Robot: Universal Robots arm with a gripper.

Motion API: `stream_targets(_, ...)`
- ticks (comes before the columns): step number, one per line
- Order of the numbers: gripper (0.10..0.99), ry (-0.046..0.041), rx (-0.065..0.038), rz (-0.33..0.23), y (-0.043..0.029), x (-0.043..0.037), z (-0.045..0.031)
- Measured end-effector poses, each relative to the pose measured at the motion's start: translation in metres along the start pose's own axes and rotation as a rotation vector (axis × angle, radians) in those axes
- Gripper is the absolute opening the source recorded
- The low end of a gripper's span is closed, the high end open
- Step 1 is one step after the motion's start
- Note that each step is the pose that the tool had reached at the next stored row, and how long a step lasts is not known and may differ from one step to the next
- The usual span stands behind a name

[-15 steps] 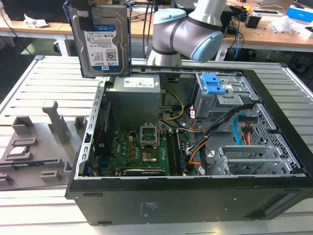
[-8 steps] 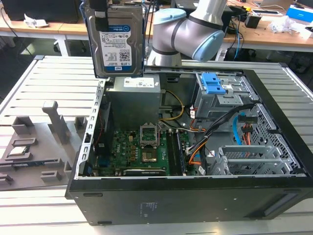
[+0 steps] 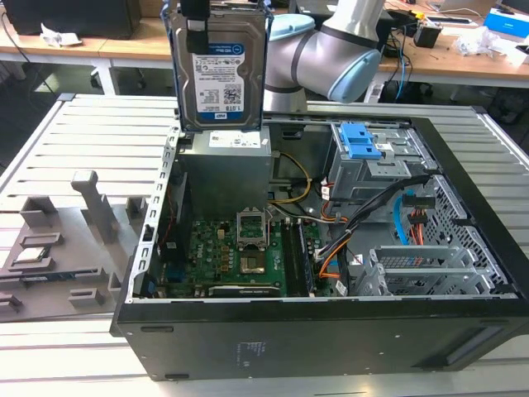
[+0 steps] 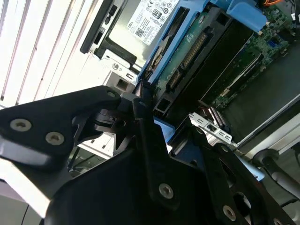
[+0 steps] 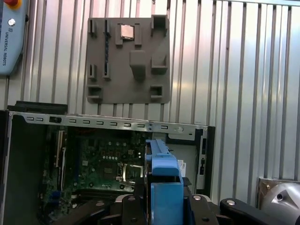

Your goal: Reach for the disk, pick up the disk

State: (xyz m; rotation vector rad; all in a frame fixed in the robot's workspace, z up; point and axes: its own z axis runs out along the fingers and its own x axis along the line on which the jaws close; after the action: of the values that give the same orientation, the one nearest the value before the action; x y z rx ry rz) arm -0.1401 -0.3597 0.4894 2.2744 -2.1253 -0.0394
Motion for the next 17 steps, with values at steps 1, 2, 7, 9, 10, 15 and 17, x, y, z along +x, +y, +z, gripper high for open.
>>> stream_targets(1,0.365,-0.0001,0.000,0.000,-0.0023,0.0001,-0.0001)
stream_targets(2,0.365,0.0000,0.000,0.000,-0.0048,0.0003,-0.0002)
stream_targets(7,0.365,0.0000,0.000,0.000,-0.0173,0.0005,-0.0007)
stream_targets(9,0.365,0.0000,0.000,0.000,-0.0221,0.0004,-0.0008)
stream_targets(10,0.365,0.0000,0.000,0.000,-0.0259,0.0002,-0.0010)
stream_targets(15,0.365,0.0000,0.000,0.000,-0.0444,-0.0010,-0.0017)
stream_targets(17,0.365,0.0000,0.000,0.000,-0.0497,-0.0013,-0.0019)
